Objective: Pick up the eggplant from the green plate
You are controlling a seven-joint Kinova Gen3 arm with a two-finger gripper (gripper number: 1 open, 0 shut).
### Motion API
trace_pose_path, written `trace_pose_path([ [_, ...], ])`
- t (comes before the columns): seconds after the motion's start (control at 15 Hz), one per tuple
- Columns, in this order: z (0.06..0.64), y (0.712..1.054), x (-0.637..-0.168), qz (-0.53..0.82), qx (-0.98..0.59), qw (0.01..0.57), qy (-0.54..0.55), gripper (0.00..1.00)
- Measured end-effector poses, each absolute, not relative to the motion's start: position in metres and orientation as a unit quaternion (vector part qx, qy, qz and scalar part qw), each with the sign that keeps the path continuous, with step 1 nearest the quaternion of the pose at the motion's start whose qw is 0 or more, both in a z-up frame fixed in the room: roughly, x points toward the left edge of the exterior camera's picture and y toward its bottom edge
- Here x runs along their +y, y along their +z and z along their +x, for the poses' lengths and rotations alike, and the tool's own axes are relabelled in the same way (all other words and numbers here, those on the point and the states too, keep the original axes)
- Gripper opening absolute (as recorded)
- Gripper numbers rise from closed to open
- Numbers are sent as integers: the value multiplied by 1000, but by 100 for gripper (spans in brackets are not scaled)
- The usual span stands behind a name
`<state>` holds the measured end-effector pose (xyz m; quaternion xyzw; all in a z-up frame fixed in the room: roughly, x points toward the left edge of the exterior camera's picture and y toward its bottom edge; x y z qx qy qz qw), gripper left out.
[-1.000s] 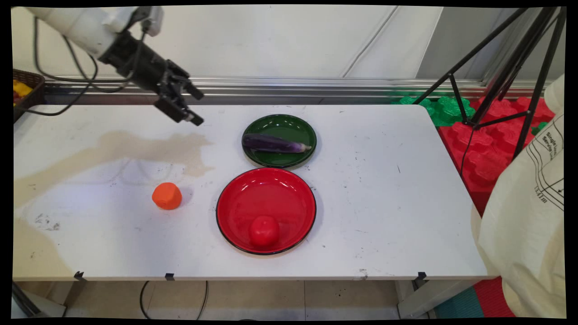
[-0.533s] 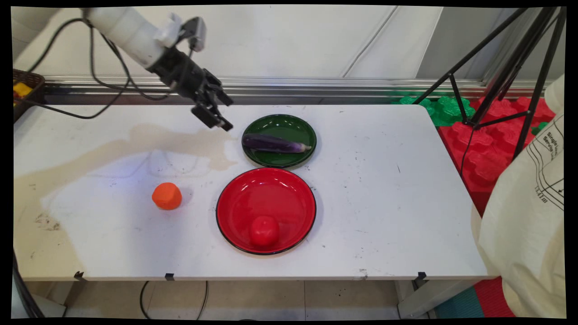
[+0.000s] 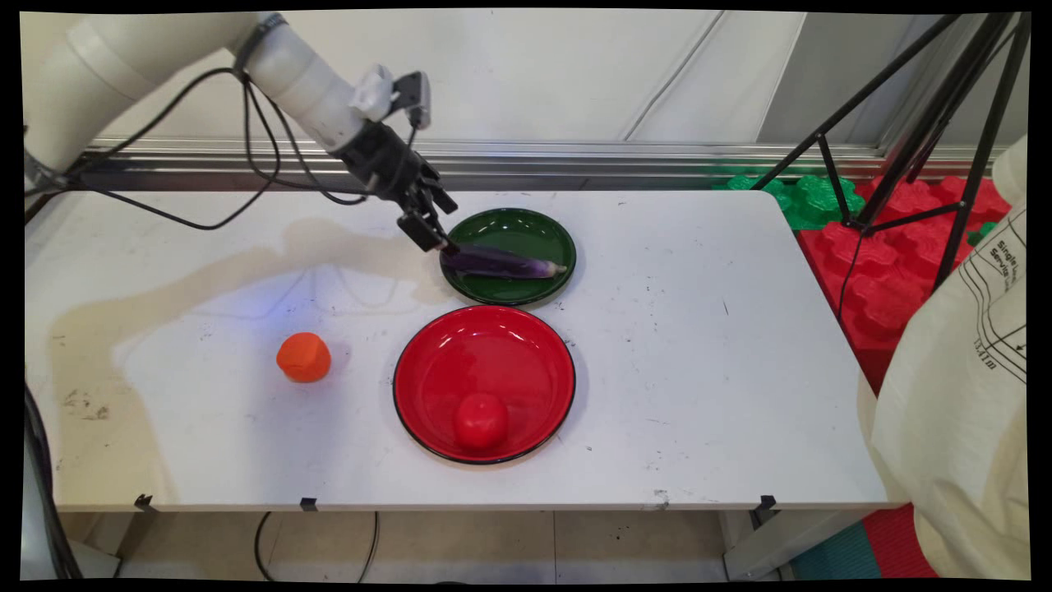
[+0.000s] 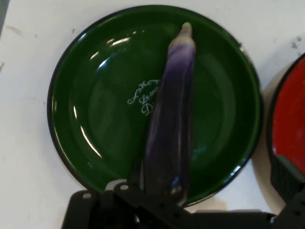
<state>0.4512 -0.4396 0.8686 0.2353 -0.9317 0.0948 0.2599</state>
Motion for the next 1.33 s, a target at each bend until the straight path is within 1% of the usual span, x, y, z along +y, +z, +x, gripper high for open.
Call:
trace_pose_path([
  [0.53, 434, 826, -471, 233, -943, 225, 82, 100],
  [0.93, 426, 807, -482, 233, -947, 208, 75, 100],
  [1.2, 421, 802, -488, 236, -947, 204, 74, 100],
  [1.27, 420, 801, -489, 236, -947, 204, 74, 0],
  [1.33, 420, 800, -490, 237, -947, 204, 74, 0],
])
